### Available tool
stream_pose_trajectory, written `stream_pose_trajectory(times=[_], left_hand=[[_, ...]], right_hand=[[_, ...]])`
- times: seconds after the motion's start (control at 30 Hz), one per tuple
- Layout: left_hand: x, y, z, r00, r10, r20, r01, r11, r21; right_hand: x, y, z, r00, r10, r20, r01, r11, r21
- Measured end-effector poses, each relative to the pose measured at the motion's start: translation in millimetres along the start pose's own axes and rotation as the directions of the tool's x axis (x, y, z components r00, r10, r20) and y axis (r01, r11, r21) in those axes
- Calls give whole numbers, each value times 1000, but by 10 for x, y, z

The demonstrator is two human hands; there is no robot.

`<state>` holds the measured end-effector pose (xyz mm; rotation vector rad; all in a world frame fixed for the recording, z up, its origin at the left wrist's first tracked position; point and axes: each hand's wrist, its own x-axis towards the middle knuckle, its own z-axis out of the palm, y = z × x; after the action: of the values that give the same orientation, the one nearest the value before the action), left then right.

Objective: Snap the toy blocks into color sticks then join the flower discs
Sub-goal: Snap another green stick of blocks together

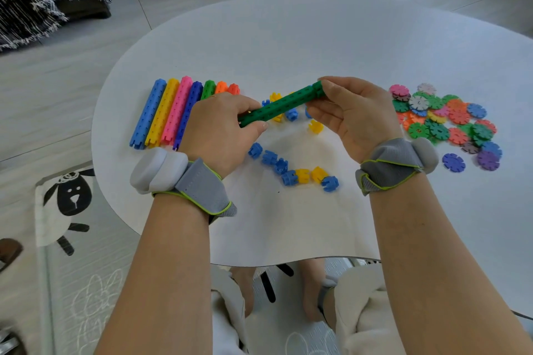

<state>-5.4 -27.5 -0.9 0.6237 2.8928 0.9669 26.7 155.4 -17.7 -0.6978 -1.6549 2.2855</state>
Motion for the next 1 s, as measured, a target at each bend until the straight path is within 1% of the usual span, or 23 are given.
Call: stream_pose_trajectory(times=[0.1,0.27,0.4,0.47,0.67,0.8,0.93,1.0], left_hand=[[-1,2,11,1000,7,-3,-7,1000,-14],[1,-23,9,1000,-13,-6,13,1000,-20],[-2,-18,7,1000,-14,-15,14,999,-32],[-3,-14,2,1000,-9,-12,9,999,-31],[-35,-60,-30,1000,0,-18,0,1000,-28],[0,-121,-58,997,-48,-55,46,999,-28],[-7,-151,-56,992,-101,-80,100,995,-26],[-33,-182,-92,982,-144,-124,140,989,-42]], right_hand=[[7,10,11,1000,1,3,-1,999,37],[2,31,35,998,-36,50,35,999,20],[-6,17,49,998,-14,56,8,994,106],[-3,20,54,998,-12,60,6,994,107],[-22,8,59,995,1,98,-3,1000,21],[-68,17,137,993,23,115,-15,997,-71],[-114,55,215,998,-65,18,67,982,-175],[-103,63,225,995,-100,18,101,963,-252]])
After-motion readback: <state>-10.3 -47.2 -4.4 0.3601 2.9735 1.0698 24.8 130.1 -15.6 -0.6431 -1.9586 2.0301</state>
